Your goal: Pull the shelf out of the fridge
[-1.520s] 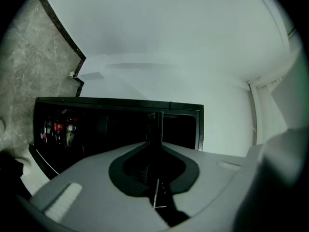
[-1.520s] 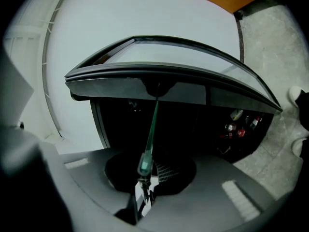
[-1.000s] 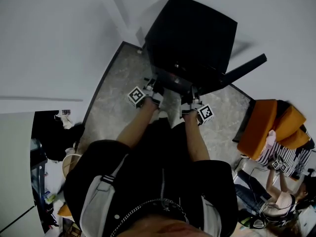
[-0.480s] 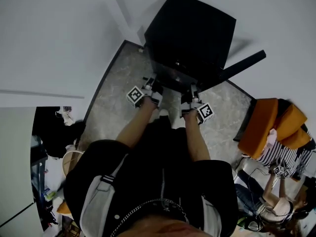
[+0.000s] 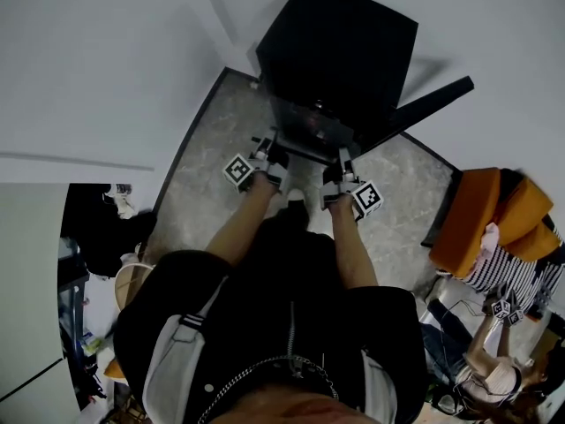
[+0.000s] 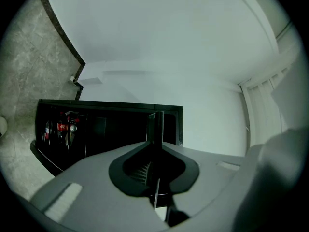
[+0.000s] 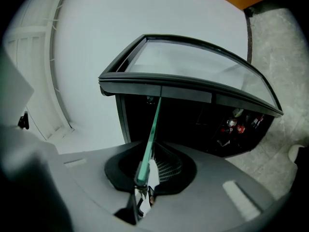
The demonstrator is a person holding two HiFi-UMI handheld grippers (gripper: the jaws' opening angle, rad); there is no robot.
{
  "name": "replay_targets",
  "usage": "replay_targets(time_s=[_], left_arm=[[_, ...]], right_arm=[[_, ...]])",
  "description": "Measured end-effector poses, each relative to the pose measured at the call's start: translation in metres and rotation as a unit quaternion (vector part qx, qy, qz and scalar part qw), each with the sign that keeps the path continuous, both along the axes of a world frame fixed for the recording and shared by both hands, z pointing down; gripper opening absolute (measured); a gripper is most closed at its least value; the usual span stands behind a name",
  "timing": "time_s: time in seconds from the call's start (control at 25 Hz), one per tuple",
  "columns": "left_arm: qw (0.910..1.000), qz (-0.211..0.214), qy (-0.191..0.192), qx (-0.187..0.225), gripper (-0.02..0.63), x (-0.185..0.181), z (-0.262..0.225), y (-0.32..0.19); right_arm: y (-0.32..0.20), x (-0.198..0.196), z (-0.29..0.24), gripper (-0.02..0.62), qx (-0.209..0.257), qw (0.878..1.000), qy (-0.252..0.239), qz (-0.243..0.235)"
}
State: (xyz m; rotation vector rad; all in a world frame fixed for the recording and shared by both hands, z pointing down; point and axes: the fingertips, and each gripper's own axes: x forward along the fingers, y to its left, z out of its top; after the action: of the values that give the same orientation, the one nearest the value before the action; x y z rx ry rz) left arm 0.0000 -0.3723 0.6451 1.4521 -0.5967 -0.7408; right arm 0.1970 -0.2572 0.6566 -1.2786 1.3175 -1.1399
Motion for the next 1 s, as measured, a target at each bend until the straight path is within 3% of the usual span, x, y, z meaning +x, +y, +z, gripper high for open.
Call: replay_targets(time_s=[1.0], left_arm=[[0.9994,-0.001,0.024,0.024,0.025,-0.048,-0.018,0.086]], right_arm=[[0.084,-0.048,-0.023,0.029,0.023,0.999,0.027,-0.016]])
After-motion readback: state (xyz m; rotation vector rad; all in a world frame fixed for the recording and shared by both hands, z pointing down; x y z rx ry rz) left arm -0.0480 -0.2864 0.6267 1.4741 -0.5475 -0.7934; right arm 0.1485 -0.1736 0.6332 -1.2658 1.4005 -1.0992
